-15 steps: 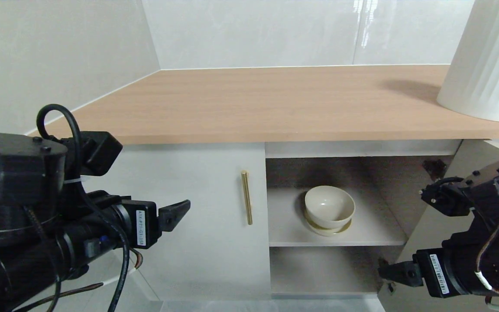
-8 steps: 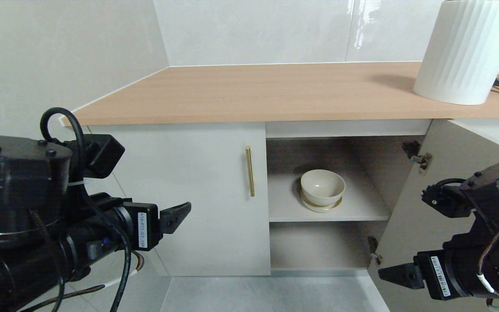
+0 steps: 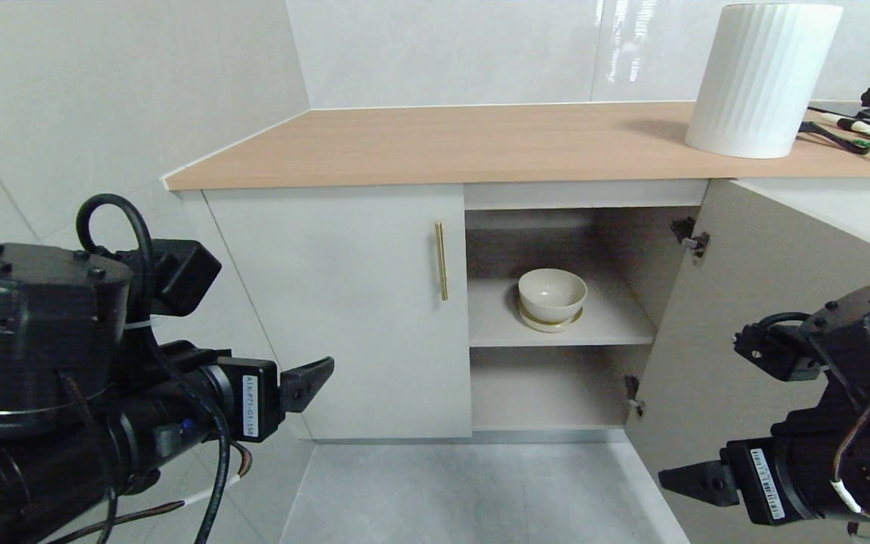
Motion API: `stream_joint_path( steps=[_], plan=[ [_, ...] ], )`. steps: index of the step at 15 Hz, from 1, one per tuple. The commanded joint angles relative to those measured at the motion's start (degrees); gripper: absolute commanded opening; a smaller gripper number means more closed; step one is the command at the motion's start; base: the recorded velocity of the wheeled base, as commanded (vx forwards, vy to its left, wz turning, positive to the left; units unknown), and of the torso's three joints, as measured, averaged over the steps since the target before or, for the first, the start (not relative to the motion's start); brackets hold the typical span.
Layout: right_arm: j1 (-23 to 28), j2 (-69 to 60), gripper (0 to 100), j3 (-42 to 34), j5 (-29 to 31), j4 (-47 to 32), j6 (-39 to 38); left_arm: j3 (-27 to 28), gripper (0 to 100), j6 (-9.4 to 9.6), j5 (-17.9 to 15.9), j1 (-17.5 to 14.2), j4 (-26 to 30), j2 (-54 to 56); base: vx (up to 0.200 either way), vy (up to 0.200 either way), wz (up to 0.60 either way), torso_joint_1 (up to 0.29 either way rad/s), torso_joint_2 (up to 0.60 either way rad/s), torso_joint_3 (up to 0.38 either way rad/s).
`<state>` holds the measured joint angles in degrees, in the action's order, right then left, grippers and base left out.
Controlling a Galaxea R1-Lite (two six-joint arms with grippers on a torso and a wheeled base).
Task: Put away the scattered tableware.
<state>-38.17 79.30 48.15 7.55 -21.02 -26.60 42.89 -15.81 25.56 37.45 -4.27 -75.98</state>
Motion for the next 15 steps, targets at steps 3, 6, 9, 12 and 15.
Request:
stream_joint_path(
  steps=[3,6,9,12,15],
  plan=[
    [-0.1,0.2,100,-0.2,0.0,0.0,0.0,-0.3,100,-0.01,0.0,0.0,0.0,-0.3,-0.200,0.000,0.00,0.002,0.00,0.001],
    [-0.1,-5.9,100,-1.3,-0.1,0.1,2.5,-0.7,100,-0.01,-0.2,0.0,0.0,-0.1,0.000,0.000,0.00,0.000,0.00,0.000],
    [1.1,-10.2,100,-1.4,0.2,-0.1,5.4,-0.8,100,-0.01,-0.2,0.0,0.0,-0.2,0.000,0.000,0.00,0.000,0.00,0.000],
    [3.0,-12.5,100,-1.8,1.7,-2.3,7.5,-0.7,100,-0.01,-0.1,0.0,0.0,0.0,0.000,0.000,0.00,0.000,0.00,0.000],
    [3.0,-13.4,100,-2.9,2.8,-2.7,7.9,-0.7,100,-0.01,-0.2,0.0,-0.1,0.0,0.000,0.000,0.00,0.000,0.00,0.000]
  ],
)
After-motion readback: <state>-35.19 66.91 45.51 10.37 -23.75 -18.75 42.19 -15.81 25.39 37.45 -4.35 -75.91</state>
